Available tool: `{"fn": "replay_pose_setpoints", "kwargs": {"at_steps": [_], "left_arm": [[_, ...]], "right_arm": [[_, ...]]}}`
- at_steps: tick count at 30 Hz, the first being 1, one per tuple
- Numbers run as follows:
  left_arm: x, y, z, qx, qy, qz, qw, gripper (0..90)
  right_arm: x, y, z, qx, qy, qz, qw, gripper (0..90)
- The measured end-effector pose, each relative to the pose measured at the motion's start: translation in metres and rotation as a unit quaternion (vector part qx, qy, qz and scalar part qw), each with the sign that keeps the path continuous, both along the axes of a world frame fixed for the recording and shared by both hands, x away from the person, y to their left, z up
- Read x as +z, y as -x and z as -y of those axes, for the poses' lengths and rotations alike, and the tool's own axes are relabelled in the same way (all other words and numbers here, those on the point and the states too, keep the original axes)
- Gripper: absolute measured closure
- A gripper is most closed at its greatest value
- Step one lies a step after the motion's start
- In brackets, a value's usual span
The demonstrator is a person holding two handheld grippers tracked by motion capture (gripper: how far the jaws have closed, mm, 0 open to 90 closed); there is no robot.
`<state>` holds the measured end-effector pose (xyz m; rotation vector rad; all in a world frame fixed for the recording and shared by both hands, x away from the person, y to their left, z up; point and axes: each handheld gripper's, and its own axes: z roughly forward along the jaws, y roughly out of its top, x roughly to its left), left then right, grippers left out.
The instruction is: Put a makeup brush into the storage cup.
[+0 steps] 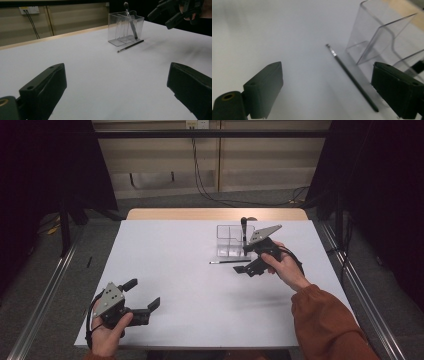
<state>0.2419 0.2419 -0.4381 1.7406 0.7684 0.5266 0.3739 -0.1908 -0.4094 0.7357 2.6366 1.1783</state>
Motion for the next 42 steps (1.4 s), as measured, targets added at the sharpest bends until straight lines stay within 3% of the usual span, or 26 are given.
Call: {"fn": "replay_pose_setpoints", "kwargs": {"at_steps": [6,11,14,23,28,31,36,42], "left_arm": [[0.0,0.0,0.0,0.0,-0.002,0.001,1.0,2.6],[0.0,0.0,0.0,-0.003,-0.002,0.001,1.0,2.6],[0.0,0.0,0.001,-0.004,-0.002,0.001,1.0,2.6],[0.0,0.0,0.001,-0.004,-0.002,0.001,1.0,2.6],[0.0,-0.002,0.002,-0.007,-0.003,0.0,1.0,2.6],[-0.001,-0.002,0.002,-0.007,-0.003,-0.001,1.0,2.6],[-0.001,-0.003,0.003,-0.011,-0.003,-0.001,0.9999,2.6],[-0.001,-0.003,0.003,-0.012,-0.002,-0.001,0.9999,2.6]], "right_arm": [[-0.004,-0.007,-0.006,0.025,0.043,-0.024,0.9985,9.4],[-0.006,-0.014,-0.016,0.052,0.08,-0.044,0.9945,9.4],[-0.007,-0.017,-0.023,0.074,0.108,-0.04,0.9906,9.4],[-0.013,-0.027,-0.042,0.108,0.167,-0.062,0.9779,8.4],[-0.013,-0.034,-0.046,0.114,0.177,-0.065,0.9755,9.0],[-0.015,-0.039,-0.052,0.119,0.197,-0.068,0.9708,8.5],[-0.017,-0.044,-0.063,0.129,0.208,-0.071,0.9671,9.8],[-0.025,-0.049,-0.075,0.143,0.231,-0.078,0.9593,13.7]]}}
